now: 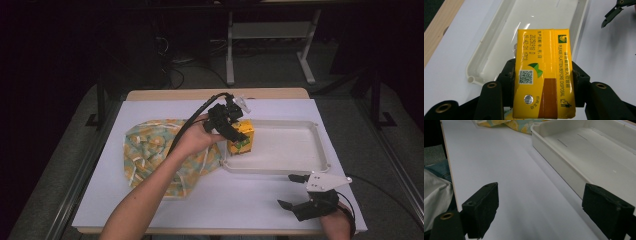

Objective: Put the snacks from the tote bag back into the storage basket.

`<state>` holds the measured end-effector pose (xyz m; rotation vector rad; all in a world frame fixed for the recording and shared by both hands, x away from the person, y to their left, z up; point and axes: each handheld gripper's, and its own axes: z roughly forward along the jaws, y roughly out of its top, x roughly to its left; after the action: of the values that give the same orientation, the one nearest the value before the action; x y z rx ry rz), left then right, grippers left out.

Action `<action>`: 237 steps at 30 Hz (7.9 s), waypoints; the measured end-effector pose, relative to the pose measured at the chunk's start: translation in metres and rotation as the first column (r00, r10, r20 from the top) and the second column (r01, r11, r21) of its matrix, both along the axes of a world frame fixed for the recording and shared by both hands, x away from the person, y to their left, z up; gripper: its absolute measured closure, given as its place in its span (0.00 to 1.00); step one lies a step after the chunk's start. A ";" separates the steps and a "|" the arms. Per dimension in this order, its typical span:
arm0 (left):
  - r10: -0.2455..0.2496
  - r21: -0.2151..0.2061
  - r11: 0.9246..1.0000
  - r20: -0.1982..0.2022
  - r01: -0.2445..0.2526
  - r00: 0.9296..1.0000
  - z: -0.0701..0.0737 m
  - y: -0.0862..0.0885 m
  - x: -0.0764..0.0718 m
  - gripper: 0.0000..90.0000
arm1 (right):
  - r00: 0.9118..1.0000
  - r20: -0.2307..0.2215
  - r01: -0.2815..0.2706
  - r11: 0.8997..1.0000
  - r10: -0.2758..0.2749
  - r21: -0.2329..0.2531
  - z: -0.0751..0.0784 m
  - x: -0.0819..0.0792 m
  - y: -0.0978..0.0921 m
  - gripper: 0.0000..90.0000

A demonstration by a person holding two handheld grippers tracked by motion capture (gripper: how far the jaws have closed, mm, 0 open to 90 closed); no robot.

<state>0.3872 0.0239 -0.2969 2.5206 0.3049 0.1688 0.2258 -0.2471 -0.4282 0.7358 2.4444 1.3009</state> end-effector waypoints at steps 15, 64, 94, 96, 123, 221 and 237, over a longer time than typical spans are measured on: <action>-0.070 0.023 0.997 0.004 0.070 0.998 -0.012 -0.011 -0.001 0.56 | 1.000 0.003 0.001 1.000 -0.001 0.011 0.001 0.000 -0.001 0.15; -0.154 0.056 0.986 -0.036 0.156 0.987 -0.048 -0.024 0.006 0.56 | 1.000 0.010 -0.005 1.000 0.005 0.015 0.000 0.000 -0.002 0.15; -0.253 0.086 0.964 -0.008 0.253 0.967 -0.063 -0.026 -0.001 0.56 | 1.000 0.005 -0.010 1.000 0.009 0.015 0.000 0.000 0.000 0.15; -0.255 0.087 0.963 -0.006 0.255 0.967 -0.063 -0.026 -0.001 0.56 | 1.000 0.004 -0.009 1.000 0.009 0.015 0.000 0.001 0.000 0.15; -0.249 0.105 0.963 0.000 0.247 0.969 -0.064 -0.027 -0.003 0.54 | 1.000 0.003 -0.008 1.000 0.008 0.017 0.000 0.000 0.000 0.15; 0.023 -0.134 0.991 0.010 -0.022 1.000 -0.049 0.103 -0.051 0.29 | 0.997 0.002 0.077 0.997 -0.077 0.022 -0.002 0.000 -0.009 0.15; 0.054 -0.163 0.985 0.007 -0.052 0.999 -0.058 0.122 -0.072 0.26 | 0.996 -0.004 0.091 0.995 -0.091 0.029 -0.002 0.000 -0.011 0.15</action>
<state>0.3156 0.1460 -0.3545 2.3507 0.3666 0.1726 0.2260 -0.2582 -0.4307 0.8465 2.3687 1.3040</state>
